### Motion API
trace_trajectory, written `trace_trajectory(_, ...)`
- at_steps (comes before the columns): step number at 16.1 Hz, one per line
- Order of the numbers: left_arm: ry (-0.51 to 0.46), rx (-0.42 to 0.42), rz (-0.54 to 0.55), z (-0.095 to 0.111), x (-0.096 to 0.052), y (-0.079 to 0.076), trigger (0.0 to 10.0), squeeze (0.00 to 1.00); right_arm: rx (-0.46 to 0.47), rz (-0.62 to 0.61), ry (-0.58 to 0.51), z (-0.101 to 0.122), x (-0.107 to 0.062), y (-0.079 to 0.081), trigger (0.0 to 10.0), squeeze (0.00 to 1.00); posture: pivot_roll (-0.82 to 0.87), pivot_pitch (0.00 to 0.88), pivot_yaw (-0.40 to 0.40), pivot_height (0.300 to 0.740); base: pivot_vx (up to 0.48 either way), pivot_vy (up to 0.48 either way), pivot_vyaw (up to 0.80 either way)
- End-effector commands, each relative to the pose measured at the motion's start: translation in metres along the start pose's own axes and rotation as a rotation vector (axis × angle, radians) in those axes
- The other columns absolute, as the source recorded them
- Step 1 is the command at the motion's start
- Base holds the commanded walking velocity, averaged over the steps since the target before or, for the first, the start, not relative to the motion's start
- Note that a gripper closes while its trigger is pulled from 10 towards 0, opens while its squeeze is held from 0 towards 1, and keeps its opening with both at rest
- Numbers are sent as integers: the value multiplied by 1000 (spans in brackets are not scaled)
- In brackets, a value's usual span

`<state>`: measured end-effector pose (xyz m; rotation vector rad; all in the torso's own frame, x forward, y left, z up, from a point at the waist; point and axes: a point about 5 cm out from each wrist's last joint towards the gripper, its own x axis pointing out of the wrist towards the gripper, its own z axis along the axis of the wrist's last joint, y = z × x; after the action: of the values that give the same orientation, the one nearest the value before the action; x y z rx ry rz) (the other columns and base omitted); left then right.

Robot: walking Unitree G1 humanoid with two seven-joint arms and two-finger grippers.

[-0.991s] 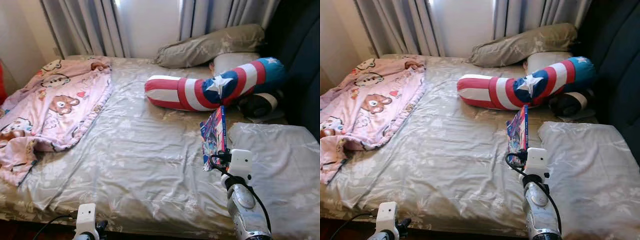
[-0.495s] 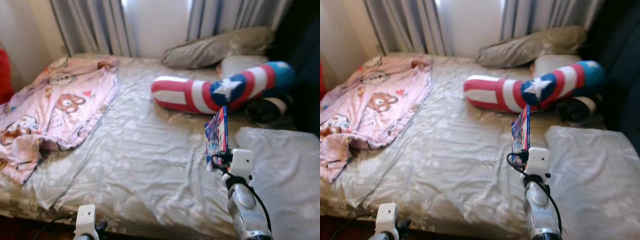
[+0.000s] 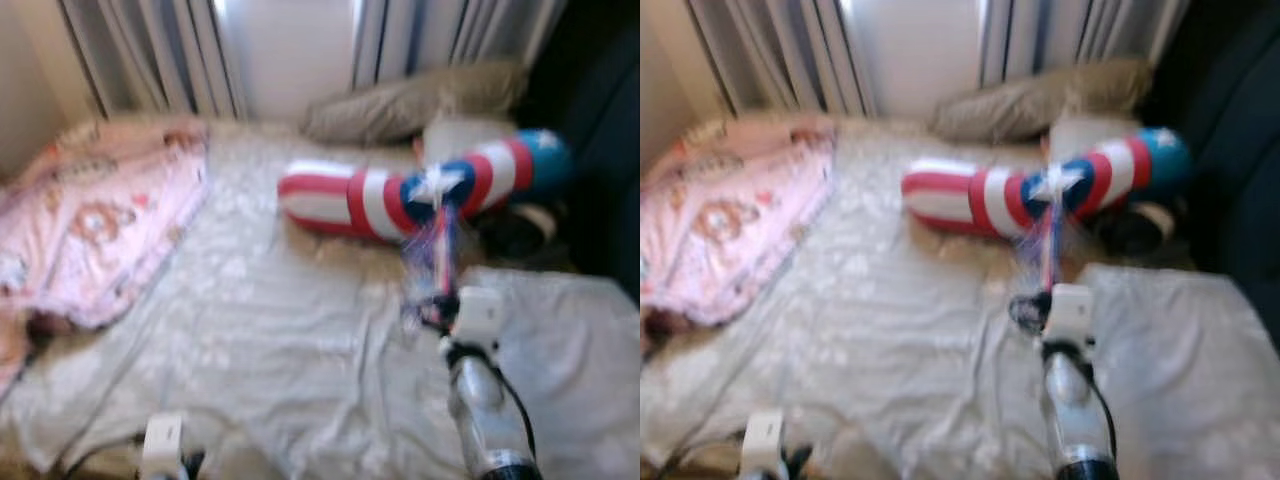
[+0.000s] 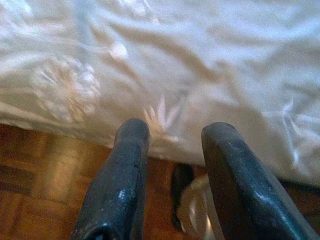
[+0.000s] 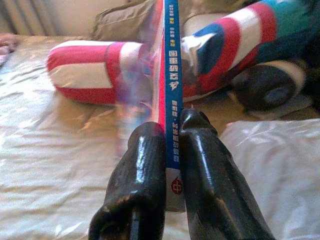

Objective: Clean up the room

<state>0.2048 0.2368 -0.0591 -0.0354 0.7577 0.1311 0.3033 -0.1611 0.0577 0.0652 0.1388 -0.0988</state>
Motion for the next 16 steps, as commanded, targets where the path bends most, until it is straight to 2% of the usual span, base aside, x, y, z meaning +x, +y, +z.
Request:
trace_trajectory(1,25,-2,-9,-7,-1,-4,10000,0,-8,4,-24,4,0,-3,10000,0,15,0,-16,708,0,0,0)
trace_trajectory(6,32,1,-9,-11,-3,-3,10000,0,-6,90,15,-1,1,5,10000,0,11,2,-13,708,0,0,0)
trace_trajectory(12,29,3,-13,-9,-2,-4,10000,0,-22,55,6,1,2,3,10000,0,11,22,-9,708,0,0,0)
trace_trajectory(16,26,4,-13,-8,-2,-4,10000,0,-28,61,20,-2,2,5,10000,0,13,24,-8,663,0,0,0)
